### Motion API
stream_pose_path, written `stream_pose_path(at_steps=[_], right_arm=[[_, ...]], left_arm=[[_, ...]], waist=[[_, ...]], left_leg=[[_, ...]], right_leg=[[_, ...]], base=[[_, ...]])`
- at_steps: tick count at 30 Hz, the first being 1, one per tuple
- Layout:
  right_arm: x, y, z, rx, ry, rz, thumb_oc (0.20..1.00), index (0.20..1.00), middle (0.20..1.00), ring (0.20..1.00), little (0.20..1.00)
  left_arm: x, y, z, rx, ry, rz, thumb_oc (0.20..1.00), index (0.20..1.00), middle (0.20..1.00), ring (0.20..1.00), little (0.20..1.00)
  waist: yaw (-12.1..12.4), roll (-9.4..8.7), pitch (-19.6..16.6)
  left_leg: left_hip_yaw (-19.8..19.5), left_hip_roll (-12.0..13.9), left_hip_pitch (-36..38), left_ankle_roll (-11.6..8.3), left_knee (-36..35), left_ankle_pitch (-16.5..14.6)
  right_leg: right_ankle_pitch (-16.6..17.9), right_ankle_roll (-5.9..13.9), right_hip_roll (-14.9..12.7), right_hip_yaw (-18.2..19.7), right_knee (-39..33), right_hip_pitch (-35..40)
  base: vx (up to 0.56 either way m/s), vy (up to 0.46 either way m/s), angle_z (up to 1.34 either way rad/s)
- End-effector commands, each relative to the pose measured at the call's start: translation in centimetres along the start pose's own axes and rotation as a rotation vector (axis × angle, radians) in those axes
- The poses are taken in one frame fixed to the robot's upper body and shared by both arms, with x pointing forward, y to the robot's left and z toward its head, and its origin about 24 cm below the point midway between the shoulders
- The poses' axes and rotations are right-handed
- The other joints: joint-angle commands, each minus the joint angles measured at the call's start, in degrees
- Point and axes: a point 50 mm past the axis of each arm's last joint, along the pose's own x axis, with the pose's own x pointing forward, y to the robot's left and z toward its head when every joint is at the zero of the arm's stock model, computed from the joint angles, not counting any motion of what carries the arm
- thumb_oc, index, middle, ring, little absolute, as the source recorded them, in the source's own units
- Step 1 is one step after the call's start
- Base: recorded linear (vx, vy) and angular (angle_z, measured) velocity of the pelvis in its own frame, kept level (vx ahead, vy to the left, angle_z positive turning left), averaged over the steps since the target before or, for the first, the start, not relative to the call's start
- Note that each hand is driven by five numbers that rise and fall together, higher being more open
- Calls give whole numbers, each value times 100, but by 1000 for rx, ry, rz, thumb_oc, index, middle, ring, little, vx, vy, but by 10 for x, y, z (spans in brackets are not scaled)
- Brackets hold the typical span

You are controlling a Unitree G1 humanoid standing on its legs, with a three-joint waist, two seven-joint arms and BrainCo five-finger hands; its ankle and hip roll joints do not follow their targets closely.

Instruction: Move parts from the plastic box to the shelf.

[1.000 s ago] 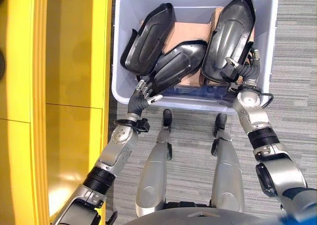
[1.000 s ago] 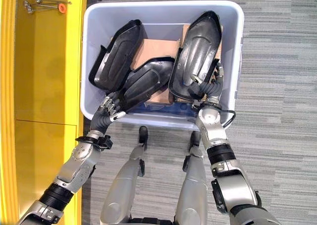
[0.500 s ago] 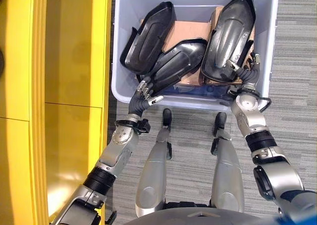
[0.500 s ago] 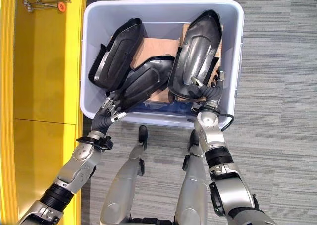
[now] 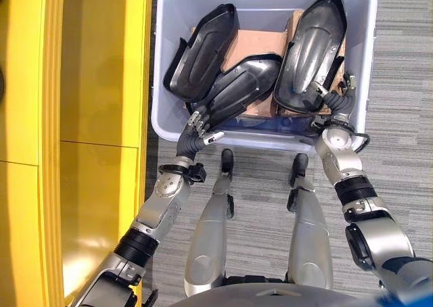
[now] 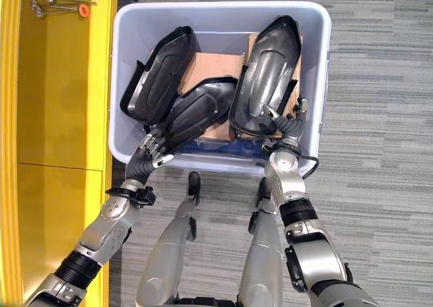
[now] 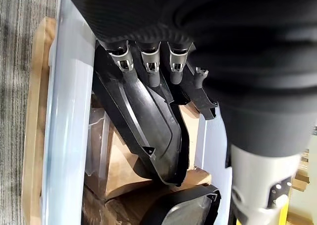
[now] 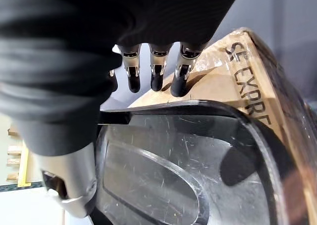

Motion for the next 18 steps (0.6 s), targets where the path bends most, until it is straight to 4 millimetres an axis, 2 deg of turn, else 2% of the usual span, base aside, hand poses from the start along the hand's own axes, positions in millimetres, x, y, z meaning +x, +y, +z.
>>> stream_pose_path(at_steps=[1, 18], right_arm=[[0, -2, -6, 36, 37, -18, 1000, 1000, 1000, 1000, 1000], [20, -5, 10, 5, 24, -61, 1000, 1000, 1000, 1000, 1000]], left_arm=[[-9, 2, 17, 8, -86, -35, 1000, 1000, 1000, 1000, 1000], [-9, 3, 20, 14, -90, -43, 1000, 1000, 1000, 1000, 1000]], waist=[[164, -30, -153], [285, -47, -78]], left_leg=[[-132, 31, 11, 56, 412, -509], [-196, 19, -75, 68, 410, -456]], right_leg=[[624, 49, -97, 230, -680, 366], [631, 48, -99, 156, -662, 352]], base=[[0, 0, 0], [3, 0, 1]])
